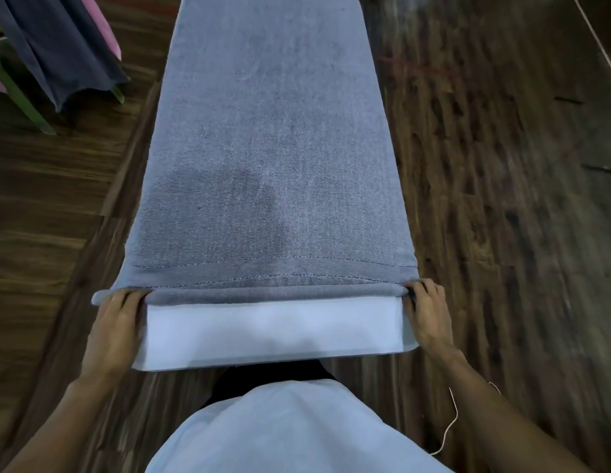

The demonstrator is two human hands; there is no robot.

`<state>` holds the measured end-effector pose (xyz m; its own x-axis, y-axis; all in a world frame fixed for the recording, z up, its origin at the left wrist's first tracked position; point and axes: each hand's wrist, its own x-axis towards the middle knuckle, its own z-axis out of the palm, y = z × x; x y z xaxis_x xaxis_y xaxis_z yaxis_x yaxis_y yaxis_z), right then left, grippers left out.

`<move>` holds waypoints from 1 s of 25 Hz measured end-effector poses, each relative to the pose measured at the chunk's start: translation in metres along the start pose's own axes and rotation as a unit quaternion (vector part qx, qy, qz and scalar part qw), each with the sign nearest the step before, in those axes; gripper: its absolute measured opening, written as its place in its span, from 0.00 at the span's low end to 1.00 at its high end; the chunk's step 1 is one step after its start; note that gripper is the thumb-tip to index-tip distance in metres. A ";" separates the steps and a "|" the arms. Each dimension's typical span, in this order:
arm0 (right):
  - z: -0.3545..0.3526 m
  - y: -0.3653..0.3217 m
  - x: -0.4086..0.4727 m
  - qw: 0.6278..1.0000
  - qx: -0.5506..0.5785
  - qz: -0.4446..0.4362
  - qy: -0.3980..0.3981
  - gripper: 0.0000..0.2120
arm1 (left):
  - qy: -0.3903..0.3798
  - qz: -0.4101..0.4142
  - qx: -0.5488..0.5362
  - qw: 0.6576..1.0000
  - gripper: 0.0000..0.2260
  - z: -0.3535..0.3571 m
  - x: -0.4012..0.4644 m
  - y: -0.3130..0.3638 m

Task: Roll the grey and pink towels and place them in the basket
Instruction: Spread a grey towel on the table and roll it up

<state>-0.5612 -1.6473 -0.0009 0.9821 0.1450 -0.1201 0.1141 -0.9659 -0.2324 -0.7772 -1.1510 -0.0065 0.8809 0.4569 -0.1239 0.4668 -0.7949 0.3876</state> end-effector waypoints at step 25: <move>-0.006 -0.016 0.016 1.000 0.020 -0.007 -0.014 0.10 | 0.005 -0.028 -0.018 0.999 0.14 -0.008 0.021 0.010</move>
<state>-0.5465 -1.6309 0.0063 0.9759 0.1649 -0.1428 0.1214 -0.9544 -0.2728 -0.7548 -1.1463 0.0027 0.8523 0.5045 -0.1380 0.5125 -0.7527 0.4133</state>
